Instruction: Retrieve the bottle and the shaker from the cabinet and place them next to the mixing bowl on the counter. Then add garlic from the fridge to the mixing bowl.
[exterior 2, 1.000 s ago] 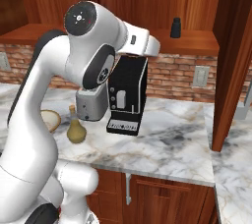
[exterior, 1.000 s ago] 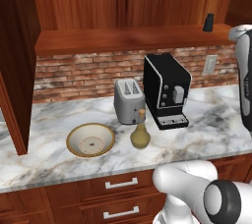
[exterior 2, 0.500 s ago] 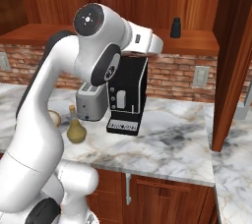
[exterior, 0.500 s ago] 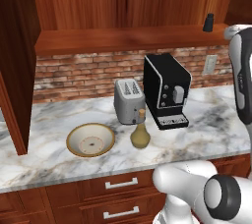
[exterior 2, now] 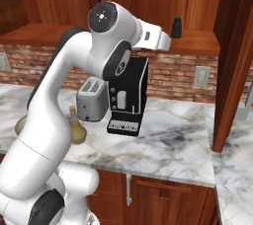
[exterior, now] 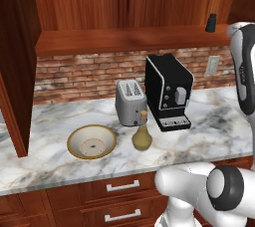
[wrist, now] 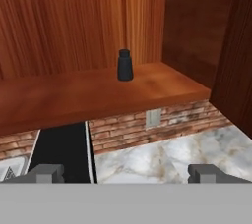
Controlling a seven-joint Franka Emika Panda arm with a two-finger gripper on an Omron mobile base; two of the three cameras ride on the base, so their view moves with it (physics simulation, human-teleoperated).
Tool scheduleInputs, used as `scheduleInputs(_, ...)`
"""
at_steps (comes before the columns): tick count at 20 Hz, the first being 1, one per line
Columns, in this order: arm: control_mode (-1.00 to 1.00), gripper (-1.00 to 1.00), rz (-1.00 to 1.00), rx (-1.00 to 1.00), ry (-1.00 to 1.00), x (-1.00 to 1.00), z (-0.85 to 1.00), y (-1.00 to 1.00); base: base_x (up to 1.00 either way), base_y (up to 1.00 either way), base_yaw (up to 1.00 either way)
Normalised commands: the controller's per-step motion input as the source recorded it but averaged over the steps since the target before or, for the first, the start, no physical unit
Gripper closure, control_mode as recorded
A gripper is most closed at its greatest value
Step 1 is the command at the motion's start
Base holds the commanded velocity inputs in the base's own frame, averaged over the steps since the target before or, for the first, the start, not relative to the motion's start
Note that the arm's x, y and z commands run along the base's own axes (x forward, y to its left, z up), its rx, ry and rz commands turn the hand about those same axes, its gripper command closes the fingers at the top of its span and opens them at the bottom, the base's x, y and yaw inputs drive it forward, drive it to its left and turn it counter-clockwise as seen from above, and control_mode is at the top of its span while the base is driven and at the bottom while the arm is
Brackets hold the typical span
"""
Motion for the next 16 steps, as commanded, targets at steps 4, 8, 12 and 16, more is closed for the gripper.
scheduleInputs(4, -1.00, -1.00, 0.00, 0.00, -0.01, 0.28, 0.00, -0.06, 0.00, 0.00, 0.00)
scheduleInputs(8, -1.00, -1.00, 0.00, 0.00, 0.00, 0.30, 0.00, 0.00, 0.00, 0.00, 0.00)
scheduleInputs(12, -1.00, -1.00, 0.00, 0.00, 0.00, 0.27, 0.00, 0.00, 0.00, 0.00, 0.00)
scheduleInputs(16, -1.00, -1.00, 0.00, 0.00, 0.00, 0.24, 0.00, 0.00, 0.00, 0.00, 0.00)
